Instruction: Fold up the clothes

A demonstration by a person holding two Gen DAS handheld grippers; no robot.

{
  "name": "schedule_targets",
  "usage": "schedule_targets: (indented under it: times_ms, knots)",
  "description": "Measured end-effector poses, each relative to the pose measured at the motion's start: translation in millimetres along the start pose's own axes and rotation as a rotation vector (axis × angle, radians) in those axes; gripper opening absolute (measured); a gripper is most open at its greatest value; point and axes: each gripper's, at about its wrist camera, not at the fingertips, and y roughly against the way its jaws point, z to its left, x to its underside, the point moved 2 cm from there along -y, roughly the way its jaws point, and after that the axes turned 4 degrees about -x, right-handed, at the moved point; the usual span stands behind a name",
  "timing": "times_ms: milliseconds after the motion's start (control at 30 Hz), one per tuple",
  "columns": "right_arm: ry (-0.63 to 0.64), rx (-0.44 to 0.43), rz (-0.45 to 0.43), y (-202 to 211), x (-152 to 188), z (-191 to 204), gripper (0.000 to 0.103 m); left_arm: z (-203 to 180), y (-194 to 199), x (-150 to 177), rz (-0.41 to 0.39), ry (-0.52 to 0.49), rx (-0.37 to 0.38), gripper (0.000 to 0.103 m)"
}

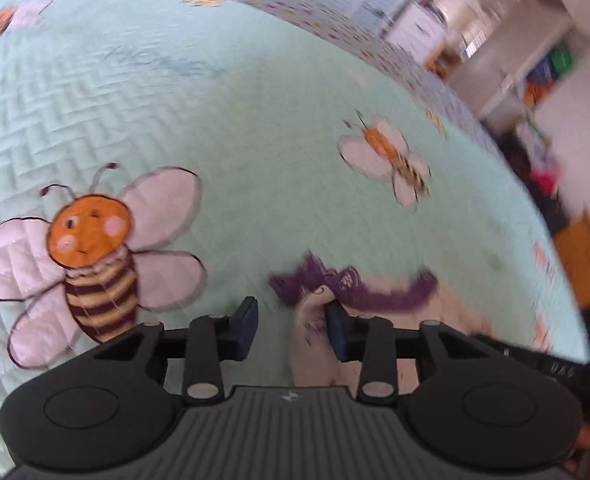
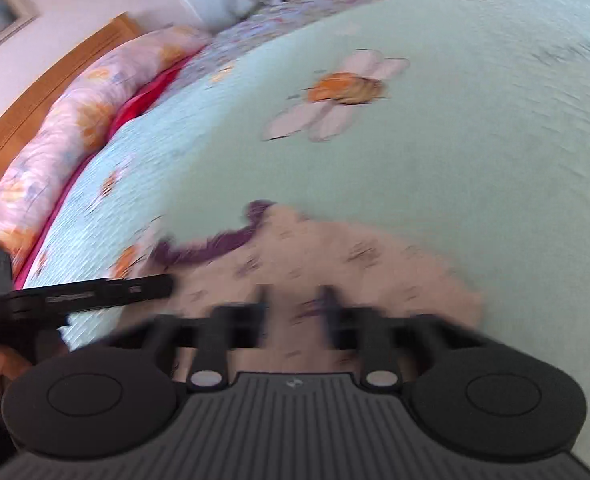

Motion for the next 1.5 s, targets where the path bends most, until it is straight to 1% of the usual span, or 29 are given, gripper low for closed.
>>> schedule_targets:
  times_ms: [67, 100, 167, 233, 267, 300, 333, 367, 400, 433, 533, 600, 667, 733, 767, 800, 833, 867, 967, 1033, 1067, 1133, 1200, 1267, 1333, 1367, 1400, 1433, 1500]
  knots:
    - [-0.013, 0.058, -0.079, 16.3, -7.5, -10.5, 0.028, 12.0, -1.4, -7.7, -0.007, 0.054, 0.003, 0.044]
    - [-0.003, 0.027, -0.105, 26.0, -6.8, -6.4, 0.033, 11.2, -0.8, -8.4, -0.010, 0.059, 0.008, 0.045]
    - [0.012, -0.096, -0.121, 37.2, 0.4, 8.6, 0.047, 9.5, 0.4, -9.8, -0.016, 0.070, 0.017, 0.054]
    - [0.059, -0.126, -0.086, 27.2, 8.1, 23.3, 0.059, 7.9, 1.7, -11.2, -0.022, 0.080, 0.025, 0.056]
    - [0.088, -0.089, -0.054, 16.3, 9.2, 25.6, 0.060, 7.1, 2.3, -12.0, -0.025, 0.085, 0.030, 0.054]
    - [0.102, -0.001, -0.028, 4.6, 7.3, 19.7, 0.059, 6.3, 2.9, -12.7, -0.028, 0.091, 0.034, 0.053]
    - [0.113, 0.093, -0.004, -6.8, 5.1, 12.7, 0.055, 5.5, 3.5, -13.4, -0.031, 0.096, 0.039, 0.051]
    - [0.070, 0.157, -0.014, -7.9, 2.2, 0.8, 0.048, 4.6, 4.2, -14.1, -0.034, 0.101, 0.043, 0.052]
    - [-0.005, 0.149, -0.055, 2.2, 0.1, -10.4, 0.048, 3.8, 4.8, -14.8, -0.037, 0.107, 0.048, 0.054]
    - [-0.061, 0.095, -0.104, 18.5, 0.7, -15.2, 0.049, 3.2, 13.8, -12.7, -0.045, 0.099, 0.052, 0.055]
    - [-0.005, -0.048, -0.126, 65.4, 21.2, 2.4, 0.051, 0.1, 47.9, 0.3, -0.066, 0.055, 0.066, 0.057]
    - [0.067, -0.103, -0.080, 86.9, 52.8, 17.5, 0.057, -6.7, 64.2, 23.7, -0.047, 0.009, 0.073, 0.060]
    - [0.155, -0.105, -0.015, 93.7, 83.1, 24.2, 0.062, -18.8, 70.4, 57.9, -0.002, -0.079, 0.056, 0.062]
    - [0.195, 0.058, 0.014, 89.4, 98.6, 9.9, 0.062, -29.7, 78.2, 91.4, 0.032, -0.154, 0.038, 0.061]
    - [0.149, 0.129, 0.009, 90.1, 100.4, -2.7, 0.062, -33.8, 84.6, 106.4, 0.038, -0.176, 0.033, 0.061]
    - [0.069, 0.128, -0.022, 101.3, 101.2, -11.3, 0.062, -37.8, 91.0, 121.5, 0.043, -0.198, 0.027, 0.061]
    - [0.027, 0.099, -0.067, 115.8, 102.2, -9.7, 0.062, -40.2, 100.3, 135.0, 0.045, -0.201, 0.042, 0.061]
    - [0.040, 0.050, -0.119, 132.3, 107.5, 0.7, 0.062, -40.1, 105.7, 145.9, 0.050, -0.205, 0.043, 0.062]
    - [0.200, 0.007, -0.071, 148.1, 137.1, 44.1, 0.061, -37.8, 116.8, 176.4, 0.069, -0.222, 0.027, 0.062]
    - [0.274, 0.087, 0.021, 141.1, 161.1, 46.4, 0.061, -31.6, 122.8, 187.0, 0.066, -0.239, -0.009, 0.060]
    - [0.272, 0.163, 0.046, 138.8, 170.8, 38.1, 0.060, -28.4, 129.4, 187.9, 0.060, -0.231, -0.015, 0.060]
    - [0.177, 0.243, 0.002, 156.1, 181.7, 22.3, 0.060, -26.4, 145.2, 188.0, 0.038, -0.221, -0.011, 0.060]
    - [0.180, 0.210, -0.065, 174.7, 184.9, 38.6, 0.060, -31.4, 161.3, 189.5, 0.002, -0.246, 0.007, 0.061]
    - [0.191, 0.169, -0.133, 193.4, 187.5, 57.2, 0.061, -45.8, 165.2, 194.5, -0.007, -0.300, 0.033, 0.064]
    - [0.248, 0.123, -0.116, 182.3, 190.9, 78.4, 0.064, -58.2, 155.9, 203.6, 0.036, -0.352, 0.051, 0.067]
    - [0.278, 0.099, -0.105, 175.6, 192.7, 89.2, 0.068, -60.2, 147.2, 210.1, 0.075, -0.363, 0.040, 0.067]
    - [0.283, 0.097, -0.056, 164.5, 195.9, 89.3, 0.069, -59.1, 139.2, 218.0, 0.117, -0.359, 0.024, 0.067]
    - [0.286, 0.098, -0.002, 152.6, 199.4, 87.9, 0.069, -57.3, 135.5, 225.8, 0.136, -0.361, 0.010, 0.067]
    - [0.225, 0.194, 0.111, 138.8, 206.8, 70.1, 0.068, -57.9, 144.6, 234.0, 0.120, -0.394, 0.000, 0.065]
